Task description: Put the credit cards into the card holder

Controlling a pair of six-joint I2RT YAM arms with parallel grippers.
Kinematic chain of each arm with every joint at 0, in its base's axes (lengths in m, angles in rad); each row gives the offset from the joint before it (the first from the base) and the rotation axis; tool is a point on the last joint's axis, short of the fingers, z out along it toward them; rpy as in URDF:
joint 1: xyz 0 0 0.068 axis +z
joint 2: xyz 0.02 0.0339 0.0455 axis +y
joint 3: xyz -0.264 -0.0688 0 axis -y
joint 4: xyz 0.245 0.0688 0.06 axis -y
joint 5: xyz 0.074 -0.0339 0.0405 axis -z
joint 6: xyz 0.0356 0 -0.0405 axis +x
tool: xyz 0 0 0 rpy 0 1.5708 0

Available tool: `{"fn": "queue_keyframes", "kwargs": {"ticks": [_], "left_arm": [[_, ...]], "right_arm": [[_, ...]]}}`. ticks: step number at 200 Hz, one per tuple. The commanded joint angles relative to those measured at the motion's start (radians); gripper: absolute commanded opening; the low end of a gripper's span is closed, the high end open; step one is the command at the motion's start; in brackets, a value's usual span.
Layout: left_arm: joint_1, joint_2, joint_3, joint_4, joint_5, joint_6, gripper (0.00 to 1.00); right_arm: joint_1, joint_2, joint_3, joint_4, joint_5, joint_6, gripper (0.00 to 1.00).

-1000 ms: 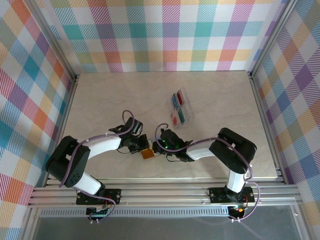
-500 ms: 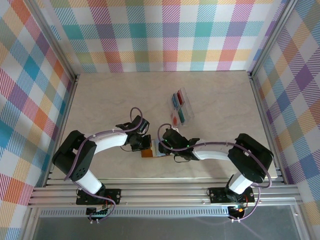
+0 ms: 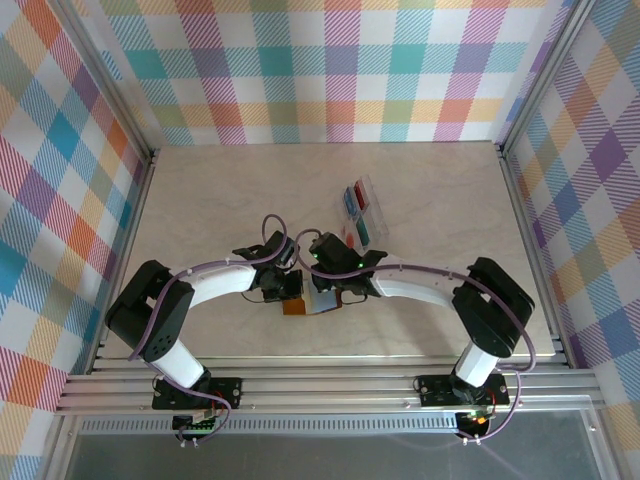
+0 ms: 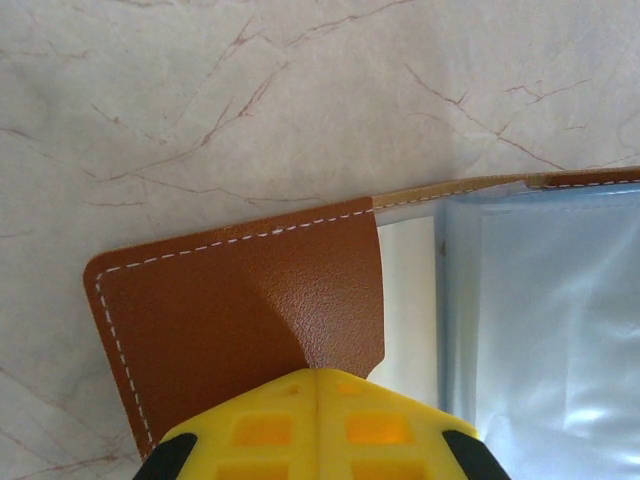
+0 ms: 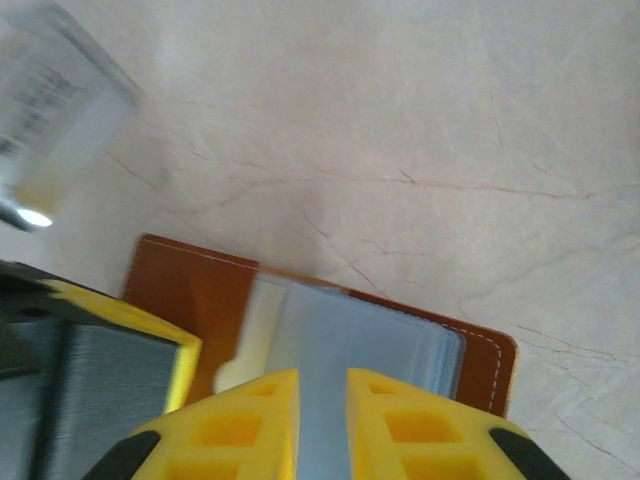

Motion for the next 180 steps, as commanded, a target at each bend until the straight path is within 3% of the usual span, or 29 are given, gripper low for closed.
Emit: {"fn": "queue_keyframes", "kwargs": {"ticks": [1,127,180], "left_arm": [[-0.018,0.051,-0.048,-0.035,-0.033,0.011,0.01],[-0.018,0.084,-0.038,-0.035,-0.04,0.002,0.0],[-0.018,0.094,-0.038,-0.027,-0.038,-0.006,0.0]], "right_arm": [[-0.007,0.044,0.019,-0.062,-0.015,-0.038,0.22],[-0.007,0.099,-0.08,-0.033,-0.03,0.017,0.37],[-0.007,0.072,-0.122,0.115,-0.258,0.029,0.38]]}}
